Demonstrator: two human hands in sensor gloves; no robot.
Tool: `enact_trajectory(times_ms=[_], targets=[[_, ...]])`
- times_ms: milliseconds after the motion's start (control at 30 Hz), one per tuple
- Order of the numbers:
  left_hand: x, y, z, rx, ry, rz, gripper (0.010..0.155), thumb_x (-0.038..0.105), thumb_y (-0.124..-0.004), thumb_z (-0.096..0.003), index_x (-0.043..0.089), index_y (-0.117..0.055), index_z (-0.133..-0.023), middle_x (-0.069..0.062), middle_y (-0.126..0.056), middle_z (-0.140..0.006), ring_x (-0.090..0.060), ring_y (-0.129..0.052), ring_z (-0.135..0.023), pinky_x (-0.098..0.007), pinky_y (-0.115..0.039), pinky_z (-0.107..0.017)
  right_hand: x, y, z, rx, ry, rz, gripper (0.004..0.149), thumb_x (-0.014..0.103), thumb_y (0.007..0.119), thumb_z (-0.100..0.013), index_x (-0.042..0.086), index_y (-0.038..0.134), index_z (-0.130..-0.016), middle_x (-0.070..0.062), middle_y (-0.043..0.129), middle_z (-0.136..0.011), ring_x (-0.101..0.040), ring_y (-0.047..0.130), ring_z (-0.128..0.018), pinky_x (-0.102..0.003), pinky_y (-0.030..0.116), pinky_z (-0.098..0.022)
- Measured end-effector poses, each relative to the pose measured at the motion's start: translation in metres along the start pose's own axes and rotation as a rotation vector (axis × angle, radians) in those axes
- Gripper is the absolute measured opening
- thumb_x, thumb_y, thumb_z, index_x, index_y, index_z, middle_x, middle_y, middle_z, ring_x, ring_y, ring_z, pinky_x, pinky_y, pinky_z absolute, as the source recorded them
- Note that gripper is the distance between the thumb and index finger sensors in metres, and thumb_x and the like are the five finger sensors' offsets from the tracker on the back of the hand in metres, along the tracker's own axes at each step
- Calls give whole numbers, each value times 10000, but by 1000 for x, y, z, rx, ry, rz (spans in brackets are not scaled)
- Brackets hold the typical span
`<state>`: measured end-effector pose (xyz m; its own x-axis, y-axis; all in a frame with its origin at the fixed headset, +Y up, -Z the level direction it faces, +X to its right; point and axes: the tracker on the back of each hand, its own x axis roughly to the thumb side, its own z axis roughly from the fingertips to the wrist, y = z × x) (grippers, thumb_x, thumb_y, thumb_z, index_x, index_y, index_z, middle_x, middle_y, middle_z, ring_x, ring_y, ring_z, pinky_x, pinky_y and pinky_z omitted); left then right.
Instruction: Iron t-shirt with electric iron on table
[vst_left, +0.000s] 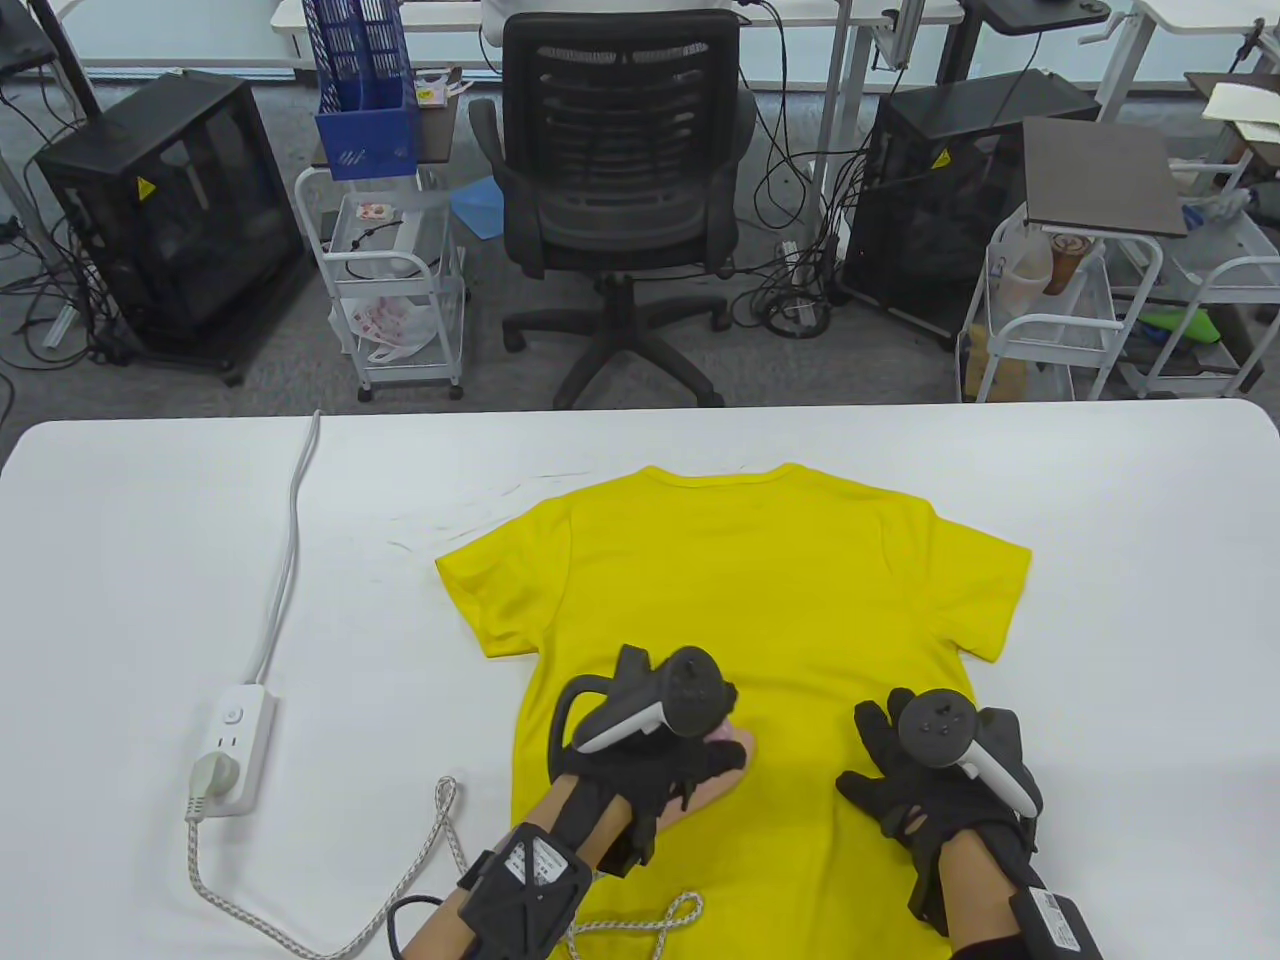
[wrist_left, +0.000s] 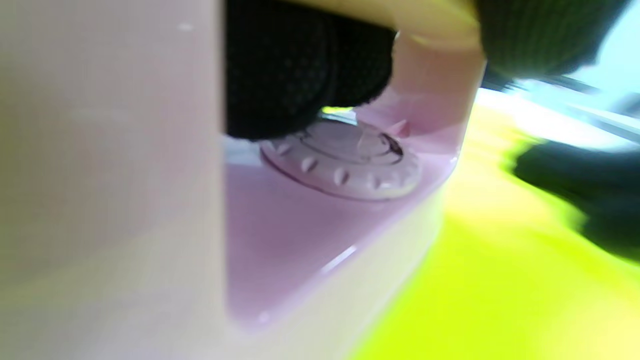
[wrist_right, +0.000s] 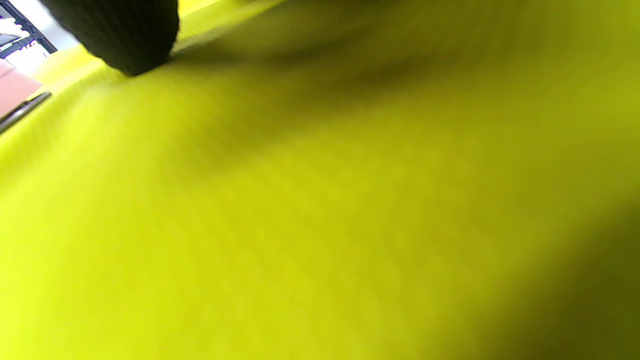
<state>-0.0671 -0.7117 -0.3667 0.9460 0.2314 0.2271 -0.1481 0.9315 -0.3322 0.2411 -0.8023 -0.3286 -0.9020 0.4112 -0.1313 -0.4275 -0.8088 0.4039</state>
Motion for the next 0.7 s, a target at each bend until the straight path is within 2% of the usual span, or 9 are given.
enact_trajectory(times_ms=[100,133,233,300,467,600,700], targets=[[-43,9,-4,19,163,113,739,617,-810,-399,334,-582,-1043,26,-918,-724,-195,-1042,-387,-450,-853,-401,0,0,0,1,-1,-1,773,587,743,-449,385,278,-1033,-12,75,-1106,-299,0,-988,-606,95,-666],[-51,11,-4,11,179,146,743,617,-814,-401,329,-581,-1044,25,-918,-722,-192,-1040,-381,-447,-854,-397,0,0,0,2,-1,-1,775,588,742,-449,383,277,-1033,-12,75,-1106,-299,0,-988,-608,94,-664],[-62,9,-5,-30,147,265,737,618,-818,-409,314,-595,-1043,15,-927,-703,-184,-1039,-346,-435,-863,-366,0,0,0,3,-1,-3,776,588,744,-448,383,277,-1034,-12,75,-1106,-299,-1,-988,-606,94,-665],[-55,8,-4,-52,111,232,738,622,-817,-406,311,-603,-1039,21,-933,-695,-177,-1044,-336,-430,-870,-355,0,0,0,4,-1,-5,775,589,742,-449,382,278,-1034,-12,74,-1107,-299,-1,-988,-607,93,-664],[8,-13,1,-218,-170,178,731,633,-798,-414,315,-601,-1042,28,-931,-706,-176,-1048,-355,-427,-872,-370,1,0,0,2,3,-5,775,589,742,-450,383,275,-1033,-14,73,-1106,-301,-3,-987,-609,92,-663],[67,-31,20,-262,-390,14,729,653,-765,-411,330,-590,-1041,52,-932,-703,-156,-1052,-355,-412,-879,-373,0,0,0,0,2,-5,776,590,742,-448,383,277,-1033,-12,74,-1106,-299,-2,-987,-609,93,-662],[87,-37,30,-227,-444,-67,728,663,-762,-401,342,-599,-1034,61,-939,-691,-149,-1056,-346,-410,-883,-367,0,0,0,1,1,-6,777,589,743,-447,383,276,-1033,-12,74,-1106,-299,-2,-987,-608,92,-662]])
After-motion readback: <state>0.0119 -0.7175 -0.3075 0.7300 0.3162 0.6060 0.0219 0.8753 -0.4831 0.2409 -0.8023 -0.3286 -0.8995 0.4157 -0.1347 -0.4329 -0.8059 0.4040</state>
